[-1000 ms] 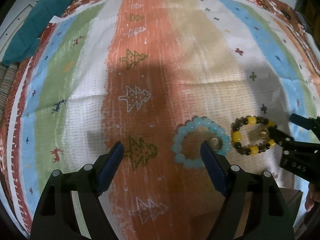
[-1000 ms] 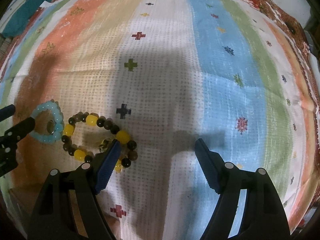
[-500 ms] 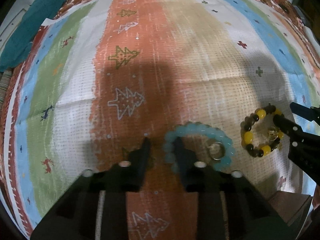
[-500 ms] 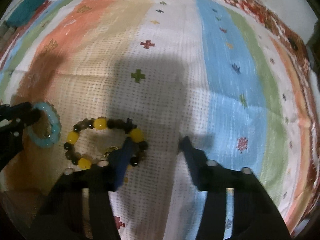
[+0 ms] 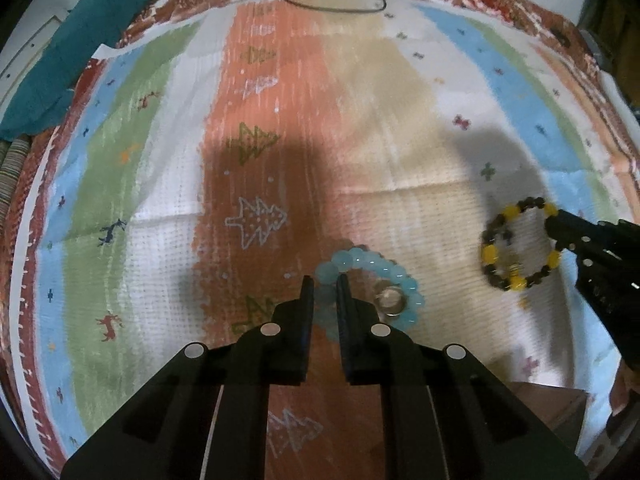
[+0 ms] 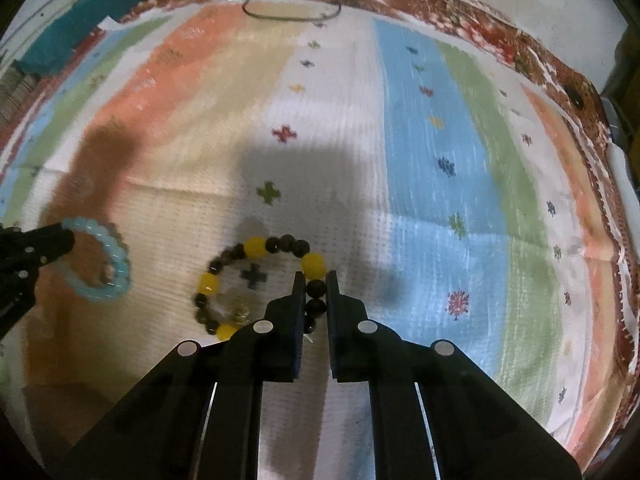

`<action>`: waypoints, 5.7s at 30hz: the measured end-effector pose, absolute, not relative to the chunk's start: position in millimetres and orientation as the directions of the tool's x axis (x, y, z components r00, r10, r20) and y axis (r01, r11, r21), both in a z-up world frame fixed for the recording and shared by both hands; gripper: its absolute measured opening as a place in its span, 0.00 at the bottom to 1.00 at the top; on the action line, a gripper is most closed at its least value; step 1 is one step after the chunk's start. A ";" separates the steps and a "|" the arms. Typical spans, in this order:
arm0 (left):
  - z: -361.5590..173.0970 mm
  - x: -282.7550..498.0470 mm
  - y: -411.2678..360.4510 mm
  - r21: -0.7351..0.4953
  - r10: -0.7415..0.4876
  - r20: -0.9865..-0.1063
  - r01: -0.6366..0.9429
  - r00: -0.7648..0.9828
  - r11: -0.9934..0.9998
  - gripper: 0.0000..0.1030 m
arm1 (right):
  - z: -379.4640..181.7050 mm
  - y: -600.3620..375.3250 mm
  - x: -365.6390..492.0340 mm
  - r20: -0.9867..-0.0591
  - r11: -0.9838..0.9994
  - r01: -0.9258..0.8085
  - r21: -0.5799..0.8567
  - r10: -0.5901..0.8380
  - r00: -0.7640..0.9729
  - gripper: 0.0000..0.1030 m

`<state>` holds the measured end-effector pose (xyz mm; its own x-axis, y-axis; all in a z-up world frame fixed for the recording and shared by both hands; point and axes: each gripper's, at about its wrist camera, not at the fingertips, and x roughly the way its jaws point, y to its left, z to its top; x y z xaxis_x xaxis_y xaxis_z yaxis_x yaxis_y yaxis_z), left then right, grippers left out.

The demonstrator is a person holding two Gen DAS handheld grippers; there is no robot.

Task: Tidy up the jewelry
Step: 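Grasp the light-blue bracelet with the left gripper while the right gripper grasps the black-yellow bracelet, then lift both bracelets and carry them back over the silver tin, then lower both bracelets into the tin and open both grippers, then move both tools toward the two small gold rings on the cloth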

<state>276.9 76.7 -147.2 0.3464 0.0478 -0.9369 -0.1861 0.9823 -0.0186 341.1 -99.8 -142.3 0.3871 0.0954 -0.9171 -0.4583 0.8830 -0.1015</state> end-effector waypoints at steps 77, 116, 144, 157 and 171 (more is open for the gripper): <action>-22.9 168.3 19.2 -0.135 -0.051 -0.781 -0.088 0.623 0.987 0.11 | -18.3 -119.0 223.9 -0.753 0.840 -0.540 0.054 0.389 0.530 0.10; -20.1 100.8 -1.7 -0.141 -0.091 -0.755 -0.026 0.649 0.990 0.11 | -10.4 -143.2 154.4 -0.741 0.801 -0.591 0.092 0.452 0.497 0.10; -20.7 92.6 11.9 -0.133 -0.036 -0.772 -0.106 0.635 0.985 0.27 | -19.9 -155.5 164.0 -0.782 0.837 -0.532 0.127 0.414 0.466 0.36; -27.2 101.5 29.2 -0.129 0.001 -0.790 -0.168 0.613 0.977 0.52 | -25.7 -151.8 170.4 -0.800 0.846 -0.523 0.103 0.383 0.462 0.46; -32.2 118.7 39.9 -0.104 0.033 -0.808 -0.197 0.588 0.975 0.65 | -33.4 -137.8 183.2 -0.827 0.842 -0.536 0.061 0.343 0.445 0.59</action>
<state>118.7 39.9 -32.2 0.5884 0.0327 -0.8079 -0.1971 0.9749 -0.1040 183.2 -137.8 -33.4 0.4452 0.3426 -0.8273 -0.5357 0.8422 0.0606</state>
